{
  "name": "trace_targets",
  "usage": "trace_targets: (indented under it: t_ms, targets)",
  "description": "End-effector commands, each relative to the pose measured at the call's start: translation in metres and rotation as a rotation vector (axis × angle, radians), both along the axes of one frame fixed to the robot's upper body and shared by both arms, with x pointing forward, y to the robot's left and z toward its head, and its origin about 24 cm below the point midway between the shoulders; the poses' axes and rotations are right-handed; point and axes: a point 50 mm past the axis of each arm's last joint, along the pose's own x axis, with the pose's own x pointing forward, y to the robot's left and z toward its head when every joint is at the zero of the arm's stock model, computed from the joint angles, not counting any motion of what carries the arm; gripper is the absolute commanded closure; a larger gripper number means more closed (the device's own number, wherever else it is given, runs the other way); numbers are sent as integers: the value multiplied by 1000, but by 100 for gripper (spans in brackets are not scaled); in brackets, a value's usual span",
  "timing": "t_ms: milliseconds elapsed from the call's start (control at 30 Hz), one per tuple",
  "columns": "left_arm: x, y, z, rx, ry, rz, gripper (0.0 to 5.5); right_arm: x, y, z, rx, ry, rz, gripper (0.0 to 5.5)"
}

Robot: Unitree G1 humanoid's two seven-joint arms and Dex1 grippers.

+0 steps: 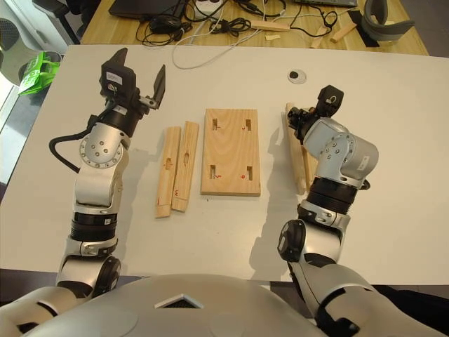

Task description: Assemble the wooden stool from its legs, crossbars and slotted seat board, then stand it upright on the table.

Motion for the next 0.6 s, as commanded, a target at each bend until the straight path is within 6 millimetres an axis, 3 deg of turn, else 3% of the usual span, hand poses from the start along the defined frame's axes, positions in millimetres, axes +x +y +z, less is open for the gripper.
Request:
trace_targets:
  t_ms: [33, 167, 400, 533, 600]
  targets:
    - [0, -1, 0, 4, -5, 3, 166, 3, 6, -3, 31, 37, -8, 234]
    - [-1, -1, 0, 2, -4, 7, 166, 6, 4, -7, 45, 50, -15, 280]
    - [2, -3, -2, -15, -13, 28, 166, 7, 0, -12, 57, 84, -4, 425]
    - [3, -7, -6, -36, -24, 51, 166, 7, -7, -14, 26, 100, 3, 437]
    - [5, -8, -6, -44, -31, 59, 166, 10, -9, -4, -4, 59, 20, 437]
